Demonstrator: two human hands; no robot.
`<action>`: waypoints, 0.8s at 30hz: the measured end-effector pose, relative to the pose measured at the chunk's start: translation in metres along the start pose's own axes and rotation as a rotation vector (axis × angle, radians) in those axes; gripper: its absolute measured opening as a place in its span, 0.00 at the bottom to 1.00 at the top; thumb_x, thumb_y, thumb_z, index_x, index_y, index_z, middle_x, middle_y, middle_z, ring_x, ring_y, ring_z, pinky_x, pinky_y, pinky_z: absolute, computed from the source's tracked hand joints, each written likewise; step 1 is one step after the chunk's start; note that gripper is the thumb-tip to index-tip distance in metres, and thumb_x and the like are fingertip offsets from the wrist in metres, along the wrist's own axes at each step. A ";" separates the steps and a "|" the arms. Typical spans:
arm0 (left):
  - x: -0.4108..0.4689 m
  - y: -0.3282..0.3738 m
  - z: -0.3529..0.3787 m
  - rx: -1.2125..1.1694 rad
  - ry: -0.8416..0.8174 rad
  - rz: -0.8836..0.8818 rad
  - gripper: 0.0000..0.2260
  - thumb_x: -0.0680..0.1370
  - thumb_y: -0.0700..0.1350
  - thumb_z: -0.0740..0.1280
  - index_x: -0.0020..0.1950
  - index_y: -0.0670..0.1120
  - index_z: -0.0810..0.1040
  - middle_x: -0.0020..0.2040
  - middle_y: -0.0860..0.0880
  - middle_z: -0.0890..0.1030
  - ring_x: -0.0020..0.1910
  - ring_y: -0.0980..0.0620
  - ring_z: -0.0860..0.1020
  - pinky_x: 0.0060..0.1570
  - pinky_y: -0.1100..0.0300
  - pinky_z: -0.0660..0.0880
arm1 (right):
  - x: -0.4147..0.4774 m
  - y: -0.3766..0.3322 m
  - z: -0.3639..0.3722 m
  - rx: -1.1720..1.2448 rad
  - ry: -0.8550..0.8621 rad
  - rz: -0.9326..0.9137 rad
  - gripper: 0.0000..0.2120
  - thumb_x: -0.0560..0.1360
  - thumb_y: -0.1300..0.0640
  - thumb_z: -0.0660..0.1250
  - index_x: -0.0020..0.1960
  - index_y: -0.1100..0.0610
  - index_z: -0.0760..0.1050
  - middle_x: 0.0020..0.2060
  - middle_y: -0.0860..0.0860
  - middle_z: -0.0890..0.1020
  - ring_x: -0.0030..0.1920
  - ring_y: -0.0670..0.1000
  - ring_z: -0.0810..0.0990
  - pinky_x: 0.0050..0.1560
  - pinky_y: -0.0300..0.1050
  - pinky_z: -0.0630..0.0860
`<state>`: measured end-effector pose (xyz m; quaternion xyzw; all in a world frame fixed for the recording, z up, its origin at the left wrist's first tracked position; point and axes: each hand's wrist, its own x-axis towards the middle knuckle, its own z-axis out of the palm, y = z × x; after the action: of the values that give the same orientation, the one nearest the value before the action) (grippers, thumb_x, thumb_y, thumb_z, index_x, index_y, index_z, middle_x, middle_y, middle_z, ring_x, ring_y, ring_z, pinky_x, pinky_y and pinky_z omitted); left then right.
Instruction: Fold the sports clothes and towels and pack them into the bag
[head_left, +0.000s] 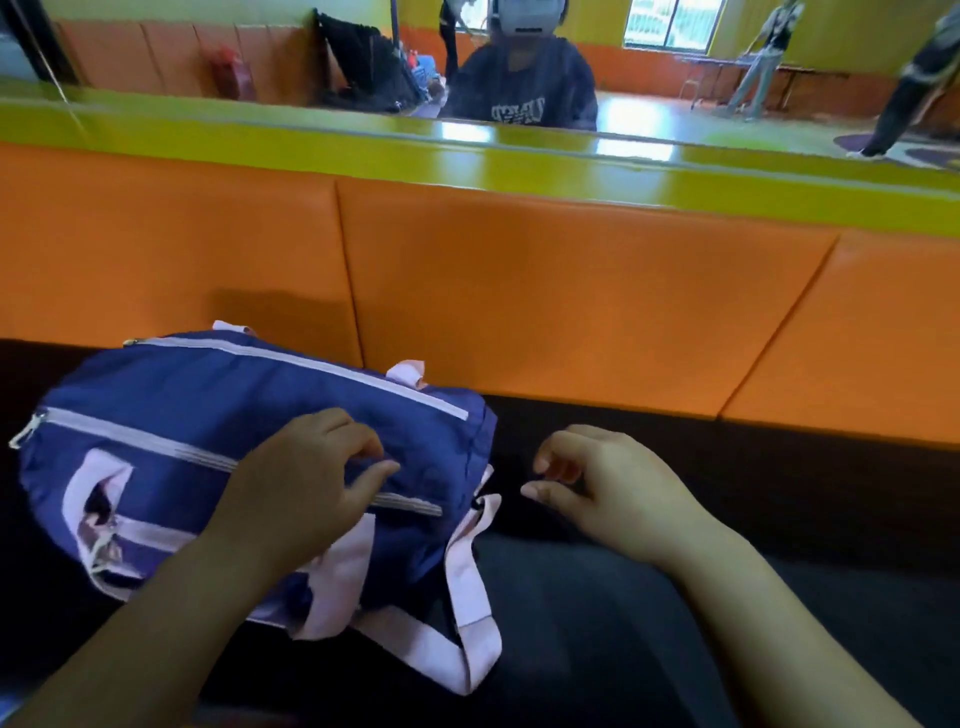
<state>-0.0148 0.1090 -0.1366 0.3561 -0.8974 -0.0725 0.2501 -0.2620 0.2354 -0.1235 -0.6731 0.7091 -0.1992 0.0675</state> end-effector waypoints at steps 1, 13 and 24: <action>-0.006 0.005 0.003 0.024 0.007 -0.015 0.17 0.70 0.62 0.57 0.40 0.51 0.79 0.38 0.55 0.76 0.38 0.51 0.76 0.33 0.56 0.74 | -0.002 0.005 -0.002 -0.020 -0.026 -0.017 0.09 0.73 0.43 0.68 0.49 0.47 0.75 0.42 0.43 0.76 0.44 0.46 0.76 0.45 0.46 0.74; -0.052 0.028 -0.001 0.203 -0.054 -0.096 0.09 0.70 0.55 0.68 0.39 0.50 0.80 0.39 0.52 0.79 0.39 0.46 0.80 0.32 0.57 0.73 | -0.020 0.007 -0.013 -0.246 -0.305 -0.050 0.14 0.74 0.40 0.64 0.55 0.46 0.72 0.49 0.42 0.76 0.51 0.46 0.76 0.47 0.42 0.73; -0.130 -0.015 -0.075 0.389 -0.106 0.001 0.11 0.70 0.57 0.72 0.43 0.52 0.79 0.42 0.53 0.78 0.43 0.50 0.79 0.34 0.59 0.63 | -0.069 -0.083 0.018 -0.356 -0.226 0.024 0.13 0.75 0.41 0.64 0.56 0.46 0.72 0.53 0.47 0.76 0.54 0.51 0.76 0.46 0.44 0.72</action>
<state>0.1124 0.1897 -0.1283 0.3930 -0.9066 0.0838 0.1290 -0.1722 0.2986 -0.1206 -0.6840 0.7288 0.0066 0.0291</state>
